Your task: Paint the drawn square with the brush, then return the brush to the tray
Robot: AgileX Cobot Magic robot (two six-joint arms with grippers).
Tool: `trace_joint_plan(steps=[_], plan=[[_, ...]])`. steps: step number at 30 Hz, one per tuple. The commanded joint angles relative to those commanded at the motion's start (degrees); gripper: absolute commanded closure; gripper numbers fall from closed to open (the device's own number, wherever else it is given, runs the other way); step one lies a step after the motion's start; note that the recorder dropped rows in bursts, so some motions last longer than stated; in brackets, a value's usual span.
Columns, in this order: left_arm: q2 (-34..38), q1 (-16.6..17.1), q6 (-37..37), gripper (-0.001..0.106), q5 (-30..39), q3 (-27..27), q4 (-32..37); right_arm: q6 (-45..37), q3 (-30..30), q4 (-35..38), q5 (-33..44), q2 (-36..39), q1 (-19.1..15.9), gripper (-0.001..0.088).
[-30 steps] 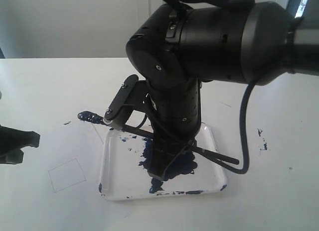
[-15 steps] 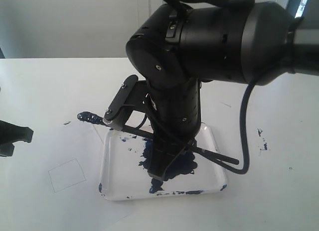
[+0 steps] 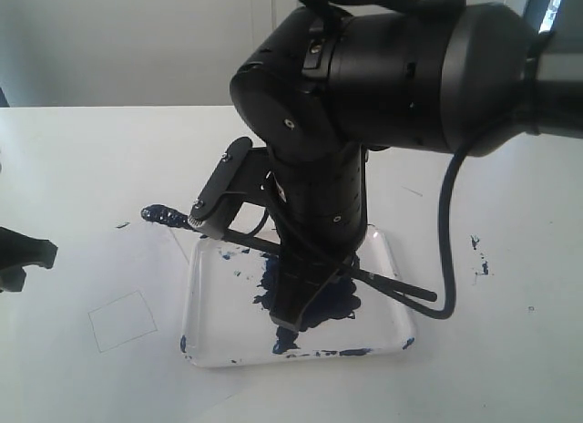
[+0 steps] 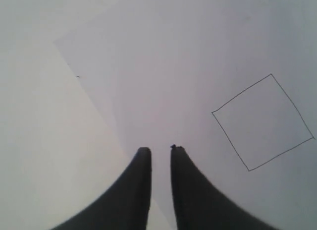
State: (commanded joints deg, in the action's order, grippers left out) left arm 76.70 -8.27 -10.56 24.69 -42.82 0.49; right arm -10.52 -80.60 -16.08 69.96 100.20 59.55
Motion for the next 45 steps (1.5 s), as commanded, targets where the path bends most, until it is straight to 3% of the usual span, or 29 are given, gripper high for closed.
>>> trace_joint_plan(steps=[3,6,12,17,33,45], plan=[[0.0,0.0,0.0,0.029,-0.9,0.0,0.0,0.0,0.0,0.1,0.0,0.0,0.0,0.0868],[0.0,0.0,0.5,0.017,-2.0,0.0,0.1,0.0,0.0,0.7,0.0,0.2,0.0,0.0868],[0.8,0.0,2.8,0.026,-4.0,-0.7,0.2,0.0,0.0,1.6,0.0,1.8,0.0,0.0868],[3.3,0.1,-6.1,0.038,-6.0,-2.7,-0.5,-0.7,0.0,2.8,0.0,2.3,0.0,0.0868],[18.3,0.1,-7.0,0.038,8.0,-16.3,1.5,-2.2,0.0,3.8,0.0,4.0,4.1,0.0868],[25.5,0.1,-7.0,0.038,8.7,-18.0,2.0,-2.2,0.0,3.8,0.0,7.4,4.1,0.0868]])
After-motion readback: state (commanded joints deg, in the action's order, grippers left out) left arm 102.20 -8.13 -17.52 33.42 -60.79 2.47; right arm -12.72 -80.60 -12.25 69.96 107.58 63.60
